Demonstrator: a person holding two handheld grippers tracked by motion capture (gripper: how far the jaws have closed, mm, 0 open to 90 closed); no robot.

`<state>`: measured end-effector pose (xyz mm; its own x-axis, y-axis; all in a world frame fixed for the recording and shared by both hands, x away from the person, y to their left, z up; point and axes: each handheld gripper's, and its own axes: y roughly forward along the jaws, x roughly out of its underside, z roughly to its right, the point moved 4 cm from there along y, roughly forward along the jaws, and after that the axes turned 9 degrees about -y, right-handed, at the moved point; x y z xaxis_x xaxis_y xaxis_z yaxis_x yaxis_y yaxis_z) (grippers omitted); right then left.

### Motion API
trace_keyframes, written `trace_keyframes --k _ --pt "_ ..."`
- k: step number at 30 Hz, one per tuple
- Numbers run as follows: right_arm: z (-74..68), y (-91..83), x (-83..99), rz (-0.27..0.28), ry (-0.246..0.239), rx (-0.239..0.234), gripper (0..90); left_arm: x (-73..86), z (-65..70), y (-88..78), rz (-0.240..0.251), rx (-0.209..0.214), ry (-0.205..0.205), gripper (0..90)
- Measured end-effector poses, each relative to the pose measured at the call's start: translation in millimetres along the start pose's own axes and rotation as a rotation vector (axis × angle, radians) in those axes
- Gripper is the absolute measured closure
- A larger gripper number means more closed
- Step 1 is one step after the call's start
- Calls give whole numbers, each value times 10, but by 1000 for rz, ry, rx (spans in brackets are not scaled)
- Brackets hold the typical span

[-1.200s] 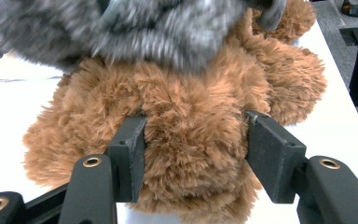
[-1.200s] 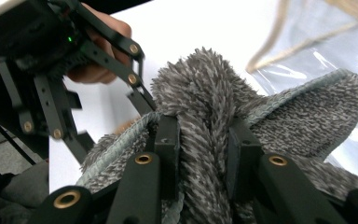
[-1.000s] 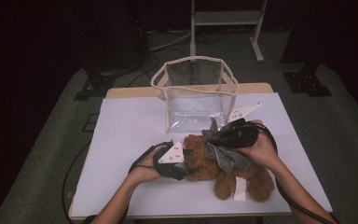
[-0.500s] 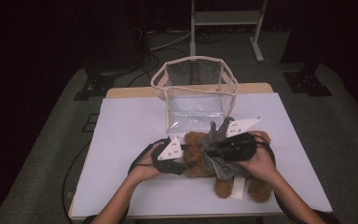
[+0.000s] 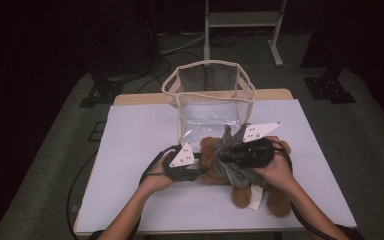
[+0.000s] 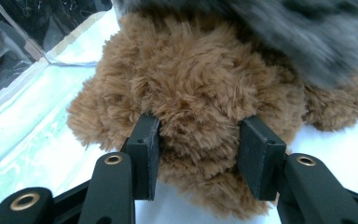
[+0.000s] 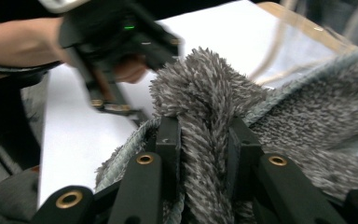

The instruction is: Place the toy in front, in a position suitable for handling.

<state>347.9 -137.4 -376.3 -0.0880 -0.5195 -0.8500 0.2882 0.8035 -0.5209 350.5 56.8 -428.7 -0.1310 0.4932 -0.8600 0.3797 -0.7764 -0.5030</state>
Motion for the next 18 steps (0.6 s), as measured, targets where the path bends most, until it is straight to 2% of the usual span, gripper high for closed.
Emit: trace_keyframes --k 2,3,7,11,16,18 --pt "-90 69 -8 -11 -31 -15 700 -9 -6 19 -2 -5 4 536" --pt "-90 69 -8 -11 -31 -15 700 -11 -10 18 -1 -6 -3 536" --pt "-252 196 80 -37 -61 -69 699 -8 -23 -7 8 -6 -9 535" --pt "-254 155 139 -33 -50 -72 700 -7 -13 -4 10 10 -14 533" --pt "-137 9 82 -16 -34 -15 699 -6 19 -15 -3 25 0 528" --pt "-10 -78 32 -11 -14 23 699 0 38 -24 -11 36 10 522"
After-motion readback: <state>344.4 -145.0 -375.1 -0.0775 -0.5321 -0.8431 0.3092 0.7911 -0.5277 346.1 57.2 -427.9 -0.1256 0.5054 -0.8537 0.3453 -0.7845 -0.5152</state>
